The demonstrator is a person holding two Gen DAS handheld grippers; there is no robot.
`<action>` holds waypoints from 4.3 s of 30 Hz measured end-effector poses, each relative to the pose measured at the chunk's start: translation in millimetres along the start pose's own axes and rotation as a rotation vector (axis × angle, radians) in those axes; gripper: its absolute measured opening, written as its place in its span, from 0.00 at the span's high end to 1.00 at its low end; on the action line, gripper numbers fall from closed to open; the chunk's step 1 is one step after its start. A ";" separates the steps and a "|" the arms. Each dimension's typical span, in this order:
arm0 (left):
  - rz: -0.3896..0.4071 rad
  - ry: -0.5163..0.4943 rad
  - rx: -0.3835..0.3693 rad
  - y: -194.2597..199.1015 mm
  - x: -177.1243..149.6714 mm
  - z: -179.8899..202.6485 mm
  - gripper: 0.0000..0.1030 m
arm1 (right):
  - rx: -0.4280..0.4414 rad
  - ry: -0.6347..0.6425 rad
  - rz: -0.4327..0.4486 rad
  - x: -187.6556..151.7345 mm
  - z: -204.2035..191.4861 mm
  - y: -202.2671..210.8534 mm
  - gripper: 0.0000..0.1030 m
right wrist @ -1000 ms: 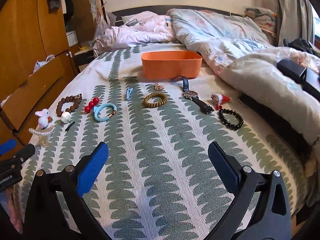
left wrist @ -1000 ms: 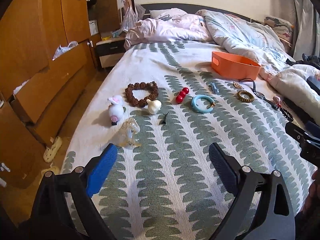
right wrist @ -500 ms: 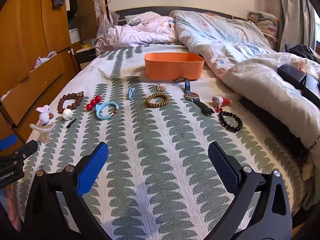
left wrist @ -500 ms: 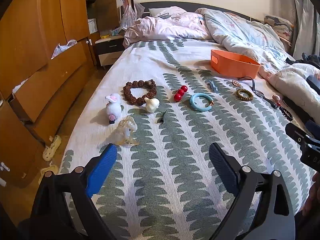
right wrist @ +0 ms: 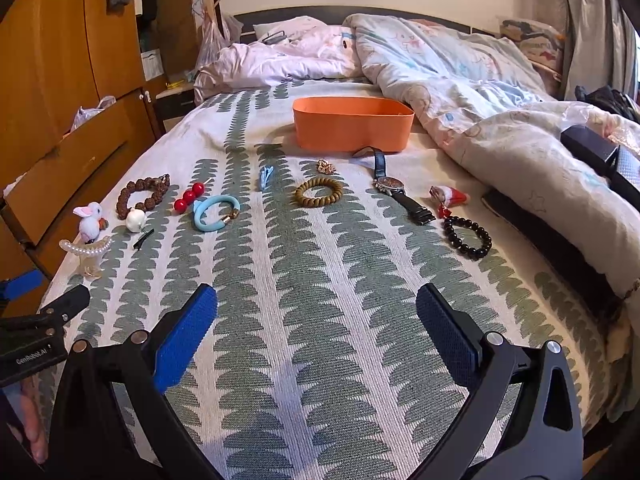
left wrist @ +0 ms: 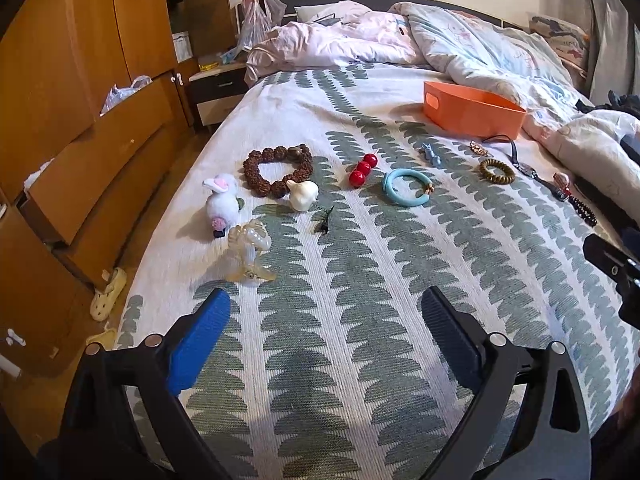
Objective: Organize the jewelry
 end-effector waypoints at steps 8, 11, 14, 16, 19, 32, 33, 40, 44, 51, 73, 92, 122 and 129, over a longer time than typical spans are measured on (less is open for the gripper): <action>0.030 0.014 0.005 6.3 5.6 -5.1 0.08 | -0.002 0.001 0.000 -0.1 -0.7 0.0 0.03; 0.029 0.024 0.003 6.3 7.6 -7.4 0.08 | -0.002 0.000 0.001 -0.1 -1.2 0.2 0.03; 0.034 0.026 0.007 6.8 9.2 -8.6 0.08 | -0.007 0.000 0.004 0.3 -0.5 -0.4 0.03; 0.037 0.027 0.007 7.5 10.0 -8.9 0.08 | -0.009 -0.002 0.007 0.3 1.0 -0.3 0.03; 0.040 0.029 0.006 8.0 11.0 -9.0 0.08 | -0.013 -0.004 0.008 0.7 3.2 0.0 0.03; 0.051 0.069 0.041 3.6 25.9 -28.3 0.08 | -0.011 -0.005 0.003 0.9 7.9 -3.5 0.03; 0.055 0.073 0.047 2.8 28.1 -31.1 0.08 | -0.006 -0.003 0.003 1.9 7.5 -5.1 0.03; 0.065 0.141 0.075 -8.6 55.3 -63.7 0.08 | 0.088 0.029 0.025 29.5 -7.4 -22.8 0.03; 0.074 0.143 0.078 -23.0 74.3 -79.2 0.06 | 0.111 0.058 0.013 50.5 -11.9 -43.1 0.03; 0.016 0.160 0.040 -50.7 93.1 -95.3 0.06 | 0.181 0.040 -0.020 73.1 -9.2 -88.2 0.03; -0.233 0.221 0.072 -124.5 87.1 -113.6 0.06 | 0.112 0.087 -0.097 89.6 5.4 -163.6 0.03; -0.239 0.174 0.090 -131.7 78.7 -100.3 0.06 | 0.000 0.062 -0.193 75.7 23.4 -199.8 0.11; -0.237 0.184 0.022 -119.1 80.7 -98.3 0.69 | 0.038 0.033 -0.164 81.4 22.2 -179.5 0.62; -0.186 0.193 0.018 -99.6 84.4 -99.7 0.69 | 0.041 0.034 -0.103 90.5 14.5 -147.5 0.62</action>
Point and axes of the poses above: each gripper's, at about its wrist camera, not at the fingertips, and y roughly against the way its jaws point, z to its right, x to its top, the point moved 4 cm from there along -y, roughly the way its jaws point, and after that the axes turned 11 degrees about y, right-handed, at the moved point
